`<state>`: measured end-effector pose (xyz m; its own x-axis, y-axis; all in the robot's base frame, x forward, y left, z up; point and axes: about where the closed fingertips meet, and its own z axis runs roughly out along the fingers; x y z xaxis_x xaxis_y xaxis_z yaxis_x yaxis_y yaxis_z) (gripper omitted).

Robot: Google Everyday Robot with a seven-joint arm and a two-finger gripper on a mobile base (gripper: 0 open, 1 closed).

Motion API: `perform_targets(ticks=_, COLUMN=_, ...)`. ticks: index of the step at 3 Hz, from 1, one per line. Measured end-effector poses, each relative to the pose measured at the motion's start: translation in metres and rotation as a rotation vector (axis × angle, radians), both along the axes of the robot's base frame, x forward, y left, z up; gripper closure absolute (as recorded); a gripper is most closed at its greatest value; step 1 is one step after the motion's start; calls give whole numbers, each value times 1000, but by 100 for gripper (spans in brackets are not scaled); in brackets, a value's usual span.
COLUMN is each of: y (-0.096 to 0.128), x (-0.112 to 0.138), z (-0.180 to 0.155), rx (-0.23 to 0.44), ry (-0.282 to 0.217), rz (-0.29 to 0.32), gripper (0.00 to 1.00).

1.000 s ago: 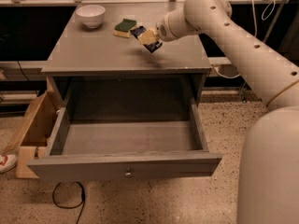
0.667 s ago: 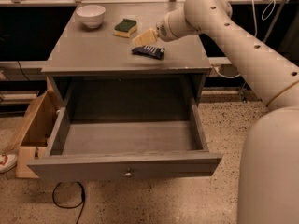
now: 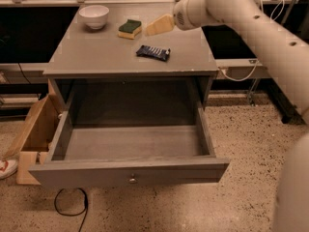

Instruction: Pick rxbar blueberry from top drawer and place on counter

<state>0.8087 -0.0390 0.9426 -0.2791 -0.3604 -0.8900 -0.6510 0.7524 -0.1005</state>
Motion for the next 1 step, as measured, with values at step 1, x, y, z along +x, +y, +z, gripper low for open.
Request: perform_targets(ticks=1, y=-50, x=-17, z=51, rx=99, ry=-135, rz=-83, gripper=0)
